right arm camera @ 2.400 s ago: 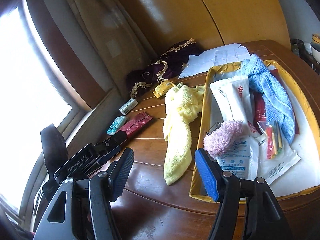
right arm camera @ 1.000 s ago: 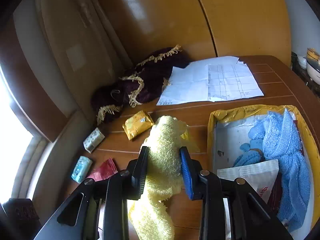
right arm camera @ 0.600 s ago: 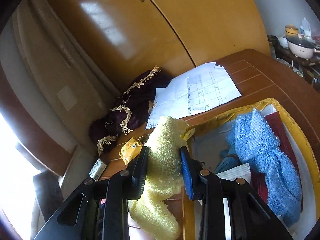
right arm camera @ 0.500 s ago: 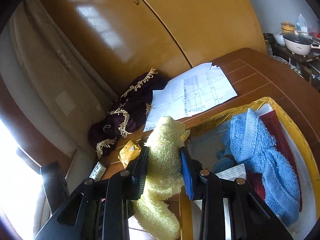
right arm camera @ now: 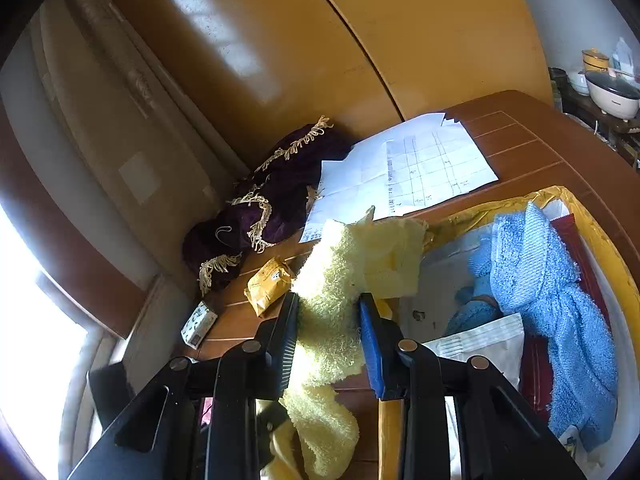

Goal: Organize soft objects
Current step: 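Grasp the second yellow towel with the left tool while the right tool holds the first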

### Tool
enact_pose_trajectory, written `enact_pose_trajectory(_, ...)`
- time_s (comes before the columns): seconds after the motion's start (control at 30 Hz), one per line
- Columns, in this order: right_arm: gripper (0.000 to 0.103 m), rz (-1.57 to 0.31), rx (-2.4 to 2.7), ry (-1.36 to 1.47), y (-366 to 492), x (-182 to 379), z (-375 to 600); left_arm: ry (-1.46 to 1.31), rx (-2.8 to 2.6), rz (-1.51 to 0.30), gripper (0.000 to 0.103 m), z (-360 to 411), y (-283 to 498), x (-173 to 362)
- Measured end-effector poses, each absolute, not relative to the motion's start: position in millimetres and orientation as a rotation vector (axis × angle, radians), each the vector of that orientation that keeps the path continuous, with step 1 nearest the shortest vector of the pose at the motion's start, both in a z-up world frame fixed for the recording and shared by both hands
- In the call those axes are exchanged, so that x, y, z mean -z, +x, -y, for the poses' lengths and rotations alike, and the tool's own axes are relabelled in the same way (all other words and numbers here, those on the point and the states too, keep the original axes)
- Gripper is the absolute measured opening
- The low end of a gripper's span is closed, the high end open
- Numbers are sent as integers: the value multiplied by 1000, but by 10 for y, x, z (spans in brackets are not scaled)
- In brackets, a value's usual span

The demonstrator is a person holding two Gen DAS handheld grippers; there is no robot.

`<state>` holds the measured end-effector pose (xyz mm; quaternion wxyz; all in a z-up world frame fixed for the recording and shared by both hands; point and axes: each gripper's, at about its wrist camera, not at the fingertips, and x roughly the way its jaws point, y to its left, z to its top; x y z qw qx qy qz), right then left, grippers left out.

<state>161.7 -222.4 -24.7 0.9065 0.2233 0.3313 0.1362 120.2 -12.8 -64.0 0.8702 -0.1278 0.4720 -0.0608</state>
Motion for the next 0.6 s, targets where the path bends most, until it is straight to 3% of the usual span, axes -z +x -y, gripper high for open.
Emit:
enact_pose_trajectory(0.13, 31, -699, -312, 442, 1622, 274, 2132, -301, 145, -979, 47, 17, 940, 658)
enact_pose_trajectory(0.27, 31, -704, -311, 418, 1621, 290, 2070, -267, 129, -907, 65, 81, 985, 557)
enact_pose_trajectory(0.43, 31, -716, -312, 421, 1635, 316, 2079, -187, 92, -885, 64, 266, 1152, 656)
enact_pose_trajectory(0.5, 31, -721, -315, 423, 1640, 326, 2081, -171, 69, -878, 54, 278, 1138, 725)
enact_pose_trajectory(0.53, 31, -725, -317, 423, 1647, 329, 2078, -127, 40, -859, 43, 303, 1116, 703)
enact_pose_trajectory(0.6, 31, -729, -325, 427, 1653, 333, 2072, -143, 57, -861, 43, 276, 1106, 713)
